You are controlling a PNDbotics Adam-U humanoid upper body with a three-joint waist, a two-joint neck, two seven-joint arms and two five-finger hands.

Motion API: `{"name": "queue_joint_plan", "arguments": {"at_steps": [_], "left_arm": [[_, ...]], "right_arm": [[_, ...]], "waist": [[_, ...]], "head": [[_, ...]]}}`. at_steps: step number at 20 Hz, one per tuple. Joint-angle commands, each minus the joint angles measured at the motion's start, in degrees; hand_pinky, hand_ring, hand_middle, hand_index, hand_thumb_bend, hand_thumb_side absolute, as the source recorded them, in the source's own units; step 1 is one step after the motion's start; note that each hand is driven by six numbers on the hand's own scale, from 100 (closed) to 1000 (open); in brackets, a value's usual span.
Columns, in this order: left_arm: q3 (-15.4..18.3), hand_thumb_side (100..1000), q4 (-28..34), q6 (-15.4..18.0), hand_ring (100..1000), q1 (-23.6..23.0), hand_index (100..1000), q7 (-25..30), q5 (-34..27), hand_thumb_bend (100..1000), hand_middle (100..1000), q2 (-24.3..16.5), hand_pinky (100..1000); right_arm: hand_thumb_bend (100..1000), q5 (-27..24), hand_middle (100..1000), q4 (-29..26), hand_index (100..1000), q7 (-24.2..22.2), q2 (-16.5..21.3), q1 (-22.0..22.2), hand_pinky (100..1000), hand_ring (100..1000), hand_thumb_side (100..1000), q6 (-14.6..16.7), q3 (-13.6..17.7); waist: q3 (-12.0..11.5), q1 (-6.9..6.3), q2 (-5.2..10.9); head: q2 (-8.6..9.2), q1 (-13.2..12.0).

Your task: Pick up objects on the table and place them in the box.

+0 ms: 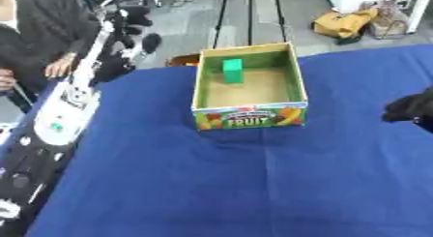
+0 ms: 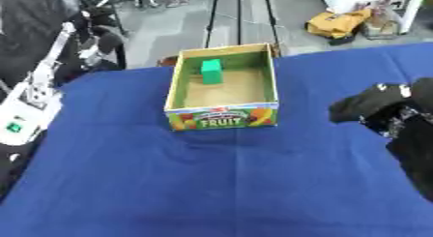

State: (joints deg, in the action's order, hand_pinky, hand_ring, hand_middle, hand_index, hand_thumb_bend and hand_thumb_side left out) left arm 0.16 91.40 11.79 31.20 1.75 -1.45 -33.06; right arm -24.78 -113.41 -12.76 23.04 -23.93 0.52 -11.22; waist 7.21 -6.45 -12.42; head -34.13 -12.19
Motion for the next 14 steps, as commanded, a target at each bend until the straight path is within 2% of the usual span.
{"name": "queue_joint_plan", "arguments": {"at_steps": [1,8,14], "left_arm": [[1.32,781,7.55,0.13,803,-3.33,821,2.08,-4.15,665,644,0.68,793],[1.98,819,14.42,-1.45,809,-12.48,815,4.02,-6.14,651,638,9.29,798],[2.22,834,15.97,-1.82,809,-16.21,814,4.90,-7.81,668,635,15.39,799]], "right_arm": [[100,0.40,548,-1.18,598,0.71,1.52,-0.02,719,713,883,0.02,0.94],[100,1.06,547,-1.18,597,1.49,1.60,1.00,718,713,890,-0.28,1.40],[100,1.63,546,-1.18,596,1.76,1.39,1.49,718,714,895,-0.46,1.59]], "waist": [[-0.75,0.54,1.36],[-2.63,1.17,1.62],[-3.26,1.61,1.48]], "head": [[-1.49,1.51],[-3.27,3.80],[-4.47,4.34]]}}
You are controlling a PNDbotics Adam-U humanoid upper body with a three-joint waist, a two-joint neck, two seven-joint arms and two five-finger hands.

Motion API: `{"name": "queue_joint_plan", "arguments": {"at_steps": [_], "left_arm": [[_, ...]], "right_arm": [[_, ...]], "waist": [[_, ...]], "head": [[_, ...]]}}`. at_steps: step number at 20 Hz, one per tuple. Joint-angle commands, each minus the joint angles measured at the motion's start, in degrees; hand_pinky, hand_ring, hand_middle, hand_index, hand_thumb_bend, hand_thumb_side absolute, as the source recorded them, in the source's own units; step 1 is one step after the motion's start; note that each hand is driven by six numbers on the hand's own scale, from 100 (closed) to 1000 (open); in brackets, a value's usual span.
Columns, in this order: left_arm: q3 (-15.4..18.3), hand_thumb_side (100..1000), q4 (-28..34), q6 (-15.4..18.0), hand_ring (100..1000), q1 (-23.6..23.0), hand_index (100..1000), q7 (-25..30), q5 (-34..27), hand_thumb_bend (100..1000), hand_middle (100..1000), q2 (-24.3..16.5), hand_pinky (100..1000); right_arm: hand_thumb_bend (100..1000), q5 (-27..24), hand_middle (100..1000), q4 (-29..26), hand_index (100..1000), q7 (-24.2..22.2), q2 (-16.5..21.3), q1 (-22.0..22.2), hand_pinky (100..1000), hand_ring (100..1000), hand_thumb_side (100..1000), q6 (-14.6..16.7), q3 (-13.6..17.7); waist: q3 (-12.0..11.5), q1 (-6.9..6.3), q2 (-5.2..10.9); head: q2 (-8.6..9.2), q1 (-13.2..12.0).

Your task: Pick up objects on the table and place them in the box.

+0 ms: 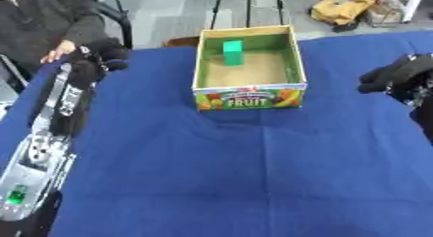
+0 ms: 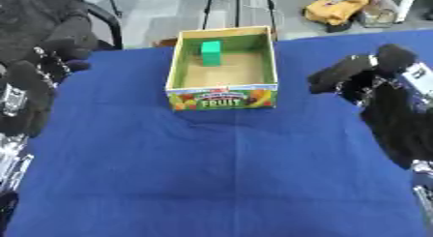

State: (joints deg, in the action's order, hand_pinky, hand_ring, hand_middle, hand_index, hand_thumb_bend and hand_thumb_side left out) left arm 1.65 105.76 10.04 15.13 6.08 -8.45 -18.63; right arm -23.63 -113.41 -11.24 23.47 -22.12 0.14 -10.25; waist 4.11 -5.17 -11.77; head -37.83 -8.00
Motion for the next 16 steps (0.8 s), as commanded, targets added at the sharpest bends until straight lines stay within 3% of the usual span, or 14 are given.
{"name": "queue_joint_plan", "arguments": {"at_steps": [1,16], "left_arm": [[0.71,846,1.82,-0.17,807,-0.48,813,0.75,-1.02,666,633,1.56,798],[-0.49,859,2.44,-1.24,767,-2.79,802,-1.45,-2.82,637,586,4.71,763]], "right_arm": [[100,0.56,546,-1.18,596,0.29,0.93,-0.31,718,714,896,-0.12,0.64],[100,1.02,546,-1.18,596,0.55,0.73,-0.09,717,715,900,-0.38,0.71]], "waist": [[-0.21,0.41,0.77],[0.03,0.50,0.59]], "head": [[-0.87,0.12],[-1.37,-0.54]]}}
